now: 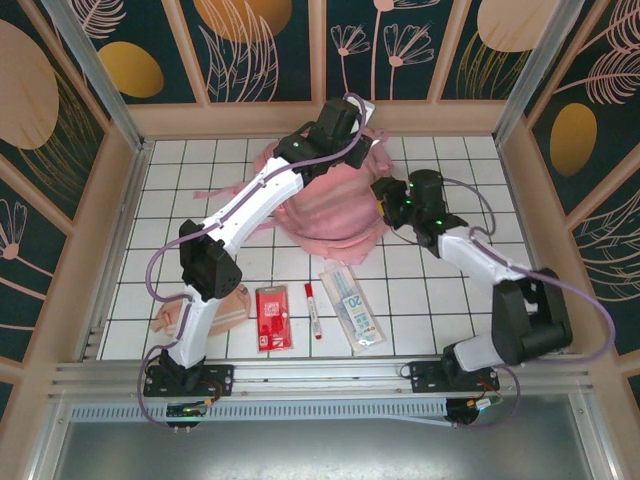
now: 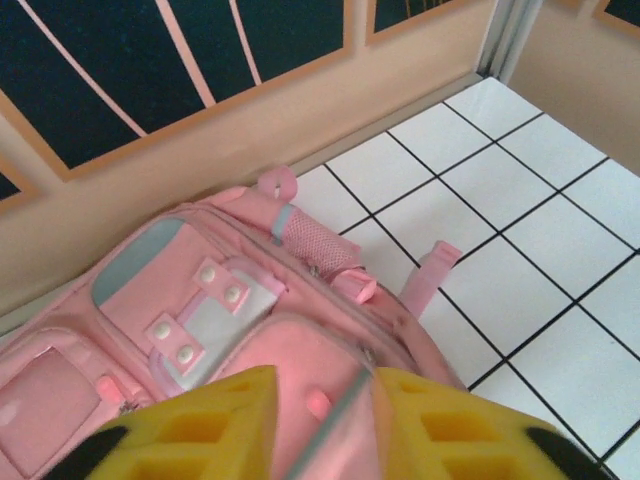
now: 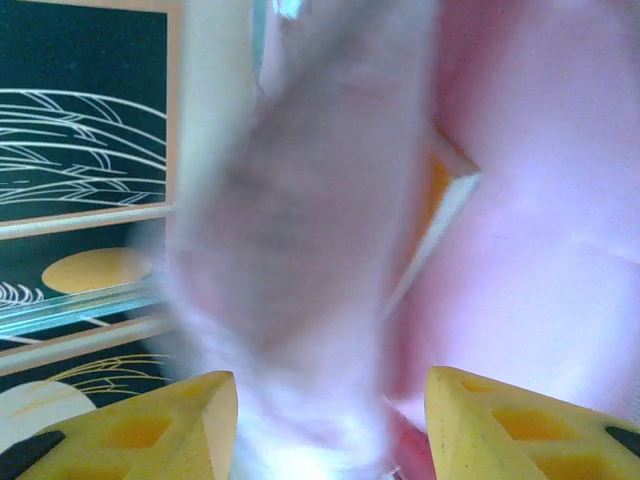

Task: Pack the student bag

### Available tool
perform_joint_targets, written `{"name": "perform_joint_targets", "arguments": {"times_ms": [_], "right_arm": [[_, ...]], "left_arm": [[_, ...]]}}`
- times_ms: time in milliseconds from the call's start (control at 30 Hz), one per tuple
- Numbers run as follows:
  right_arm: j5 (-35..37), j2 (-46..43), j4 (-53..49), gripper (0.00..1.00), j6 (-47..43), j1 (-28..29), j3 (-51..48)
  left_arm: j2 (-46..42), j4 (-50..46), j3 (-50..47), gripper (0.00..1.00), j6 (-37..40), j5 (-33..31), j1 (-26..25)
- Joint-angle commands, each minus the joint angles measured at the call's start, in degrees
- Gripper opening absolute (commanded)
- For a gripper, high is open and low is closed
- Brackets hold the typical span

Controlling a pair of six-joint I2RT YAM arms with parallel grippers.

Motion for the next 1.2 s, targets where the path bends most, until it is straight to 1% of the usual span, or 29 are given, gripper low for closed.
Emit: {"name": "perform_joint_targets", "arguments": {"times_ms": [0, 67, 133, 167, 233, 267, 300, 333, 367, 400, 433, 467, 500, 600, 667, 767, 800, 833, 933, 1000, 1033, 1067, 1100, 1133, 1167], "right_arm": [[3.72, -6.27, -12.78, 0.52, -12.10, -2.31, -0.30], [5.60, -8.20, -17.56, 0.52, -19.28, -3.08, 1.11], [5.68, -7.78, -21.57, 0.52, -25.72, -3.13, 3.14], [4.66, -6.89, -22.88, 0.52, -28.99, -2.95, 4.45], [-0.76, -4.04, -23.50, 0.52, -35.25, -2.02, 6.55], [-2.57, -1.88, -24.74, 0.52, -37.80, -0.95, 7.95], [-2.94, 0.17, -25.88, 0.52, -39.30, 0.34, 9.58], [-3.05, 2.23, -26.36, 0.52, -40.78, 2.09, 11.01], [-2.09, 4.01, -26.67, 0.52, -41.81, 3.70, 12.14], [-0.46, 5.43, -26.56, 0.52, -42.18, 5.11, 12.91], [0.50, 6.89, -26.12, 0.52, -42.37, 6.59, 13.63], [0.85, 8.61, -25.88, 0.52, -42.30, 7.81, 14.48], [1.30, 9.98, -25.80, 0.52, -41.85, 8.58, 15.18], [6.51, 13.63, -27.73, 0.53, -38.88, 11.11, 16.98], [9.64, 14.61, -28.47, 0.53, -37.25, 12.37, 17.14], [12.52, 14.99, -28.96, 0.54, -36.11, 13.70, 16.39], [13.06, 15.07, -29.07, 0.54, -36.10, 14.02, 16.03], [13.50, 15.22, -28.88, 0.54, -36.18, 13.95, 15.53], [14.94, 16.38, -28.24, 0.53, -37.46, 13.62, 14.49], [15.04, 17.61, -27.67, 0.52, -38.78, 13.37, 14.40], [15.00, 18.24, -27.37, 0.51, -39.32, 13.39, 14.47], [16.00, 18.63, -27.00, 0.49, -39.56, 13.42, 14.49], [15.81, 19.09, -26.59, 0.47, -39.86, 13.40, 14.42], [15.97, 19.36, -26.32, 0.46, -39.80, 11.51, 14.32], [16.17, 19.47, -25.86, 0.45, -39.91, 11.09, 14.06]], "left_arm": [[-3.11, -1.20, -0.51, 0.36, 0.15, 2.91, 0.39], [-4.86, -2.10, -2.16, 0.41, -0.29, 2.67, 0.99], [-6.62, -2.24, -5.06, 0.49, -2.49, 0.36, 2.43], [-7.42, -2.18, -7.33, 0.52, -3.72, -0.05, 3.72], [-8.43, -2.62, -11.20, 0.59, -7.20, -0.41, 6.89], [-8.85, -3.05, -13.14, 0.60, -9.12, 0.17, 8.77], [-9.14, -3.33, -15.11, 0.62, -10.40, 0.11, 10.15], [-9.58, -3.54, -17.36, 0.66, -11.25, -0.79, 11.51], [-9.93, -3.89, -19.79, 0.84, -12.49, -4.19, 12.58], [-10.49, -3.88, -22.44, 0.98, -13.66, -8.25, 13.25], [-10.83, -3.76, -25.26, 0.99, -14.70, -11.73, 14.20], [-11.02, -3.30, -27.78, 0.99, -15.78, -13.30, 15.41], [-11.06, -2.84, -29.74, 0.99, -16.79, -12.82, 16.65], [-10.02, 0.88, -34.87, 0.99, -20.71, -6.00, 20.81], [-8.58, 3.97, -37.53, 0.99, -22.26, -2.70, 22.86], [-5.57, 8.71, -39.17, 0.89, -22.58, 1.93, 25.12], [-4.48, 10.23, -39.34, 0.84, -22.65, 3.38, 25.71], [-3.52, 11.86, -39.58, 0.77, -22.28, 5.15, 26.04], [-0.82, 14.92, -39.32, 0.71, -20.65, 9.48, 26.08], [-0.47, 17.43, -40.94, 0.67, -20.43, 10.09, 26.09], [-0.47, 18.60, -41.86, 0.64, -20.04, 9.90, 26.02], [-0.47, 19.14, -42.49, 0.58, -19.77, 9.31, 26.02], [-0.39, 19.32, -43.25, 0.50, -19.54, 8.26, 26.08], [-0.47, 19.09, -43.78, 0.41, -19.45, 7.24, 26.09], [-0.64, 18.91, -44.33, 0.32, -19.44, 6.89, 26.04]]}}
